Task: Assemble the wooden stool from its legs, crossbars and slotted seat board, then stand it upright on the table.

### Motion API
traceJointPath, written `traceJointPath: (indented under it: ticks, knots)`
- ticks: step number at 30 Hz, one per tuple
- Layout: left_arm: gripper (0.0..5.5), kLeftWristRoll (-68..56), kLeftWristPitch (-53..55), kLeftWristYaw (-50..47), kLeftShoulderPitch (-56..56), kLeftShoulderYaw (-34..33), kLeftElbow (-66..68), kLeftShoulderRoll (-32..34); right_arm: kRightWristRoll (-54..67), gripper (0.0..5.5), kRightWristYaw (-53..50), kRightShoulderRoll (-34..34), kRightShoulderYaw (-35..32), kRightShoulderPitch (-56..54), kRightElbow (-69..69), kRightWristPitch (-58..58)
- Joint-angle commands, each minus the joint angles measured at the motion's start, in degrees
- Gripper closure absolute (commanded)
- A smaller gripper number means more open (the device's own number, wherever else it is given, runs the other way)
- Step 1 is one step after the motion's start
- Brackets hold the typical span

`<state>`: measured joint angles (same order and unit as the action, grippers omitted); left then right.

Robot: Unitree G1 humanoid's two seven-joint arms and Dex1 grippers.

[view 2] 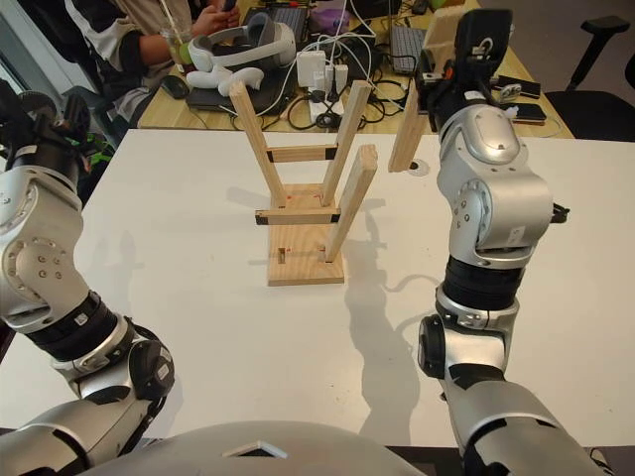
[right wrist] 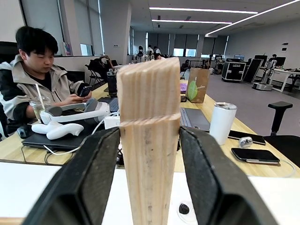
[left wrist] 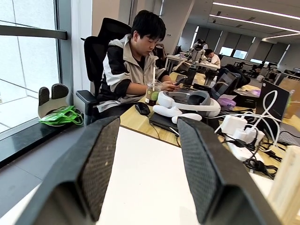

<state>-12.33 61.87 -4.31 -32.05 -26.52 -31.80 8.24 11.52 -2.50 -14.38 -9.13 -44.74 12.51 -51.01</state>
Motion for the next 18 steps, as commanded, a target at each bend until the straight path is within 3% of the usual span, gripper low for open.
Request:
traceJointPath:
  ticks: [1,4,9,14,18]
  knots:
    - [3.25,-5.22,7.85,0.26,-3.96,-1.54,-0.59,-4.16,0.04,3.46,1.05,1.51,0.35,-9.66,-6.09,5.98]
    - [3.25,-10.37,21.32,0.36,-10.90,-9.91,-1.27,-11.70,1.63,3.46,2.25,3.10,0.14,-15.75,-9.05,8.29]
    - [2.53,-14.21,30.28,-0.51,-21.24,-23.95,-3.47,-21.52,5.48,3.46,4.29,5.21,-1.40,-21.18,-11.25,8.27]
    - [2.30,-20.12,30.61,2.34,-19.47,-19.37,-5.32,-20.65,10.34,3.46,4.08,9.62,-2.18,-22.77,-11.39,5.92]
    - [2.30,-24.59,30.61,0.29,-21.82,-23.19,-5.17,-25.58,14.81,3.46,2.47,14.97,-2.90,-22.77,-10.79,3.57]
